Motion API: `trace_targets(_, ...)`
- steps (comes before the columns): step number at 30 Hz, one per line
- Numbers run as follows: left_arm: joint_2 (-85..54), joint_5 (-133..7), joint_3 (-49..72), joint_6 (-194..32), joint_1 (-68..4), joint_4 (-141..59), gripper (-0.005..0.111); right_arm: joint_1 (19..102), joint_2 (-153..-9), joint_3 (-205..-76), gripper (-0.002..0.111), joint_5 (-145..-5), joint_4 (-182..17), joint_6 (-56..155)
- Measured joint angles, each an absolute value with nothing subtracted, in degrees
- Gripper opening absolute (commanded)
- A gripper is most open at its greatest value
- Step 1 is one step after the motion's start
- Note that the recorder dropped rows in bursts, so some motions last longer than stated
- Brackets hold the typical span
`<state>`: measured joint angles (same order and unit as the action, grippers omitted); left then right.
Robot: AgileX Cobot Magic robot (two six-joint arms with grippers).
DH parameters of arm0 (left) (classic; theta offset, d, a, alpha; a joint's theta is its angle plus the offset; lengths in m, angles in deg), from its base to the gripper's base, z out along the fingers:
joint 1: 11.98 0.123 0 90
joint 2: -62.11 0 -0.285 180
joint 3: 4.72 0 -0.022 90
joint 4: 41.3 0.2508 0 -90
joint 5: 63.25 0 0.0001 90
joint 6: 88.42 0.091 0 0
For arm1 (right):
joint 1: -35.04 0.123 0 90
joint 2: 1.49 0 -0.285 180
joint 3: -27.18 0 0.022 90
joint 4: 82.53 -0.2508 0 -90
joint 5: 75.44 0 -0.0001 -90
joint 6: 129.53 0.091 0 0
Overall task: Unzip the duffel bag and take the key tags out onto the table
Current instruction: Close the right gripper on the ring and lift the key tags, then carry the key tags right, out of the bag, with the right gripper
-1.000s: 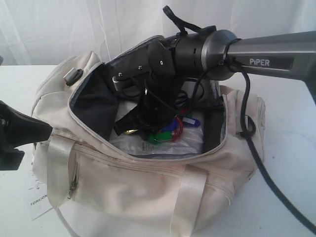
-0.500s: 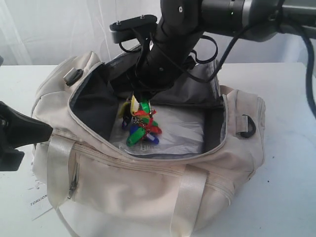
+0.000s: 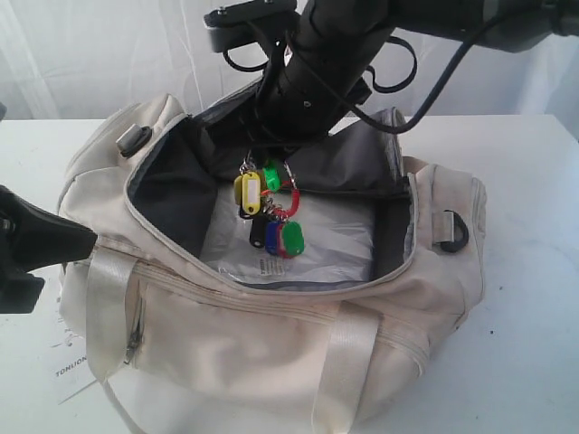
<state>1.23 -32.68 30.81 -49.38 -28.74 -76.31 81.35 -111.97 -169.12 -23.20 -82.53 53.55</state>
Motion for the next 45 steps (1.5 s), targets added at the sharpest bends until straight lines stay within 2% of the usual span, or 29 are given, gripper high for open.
trace_targets(30, 1.2, -32.4, 30.8, -49.4, -28.7, -76.9, 0.0, 81.4, -93.8, -168.1, 0.0, -10.0, -78.0, 51.3)
trace_targets(35, 1.2, -32.3, 30.8, -49.4, -28.7, -76.9, 0.0, 81.4, -85.2, -162.3, 0.0, -9.5, -79.2, 51.1)
trace_targets(45, 1.2, -32.3, 30.8, -49.4, -28.7, -76.9, 0.0, 81.4, -64.8, -140.8, 0.0, -8.3, -77.2, 56.0)
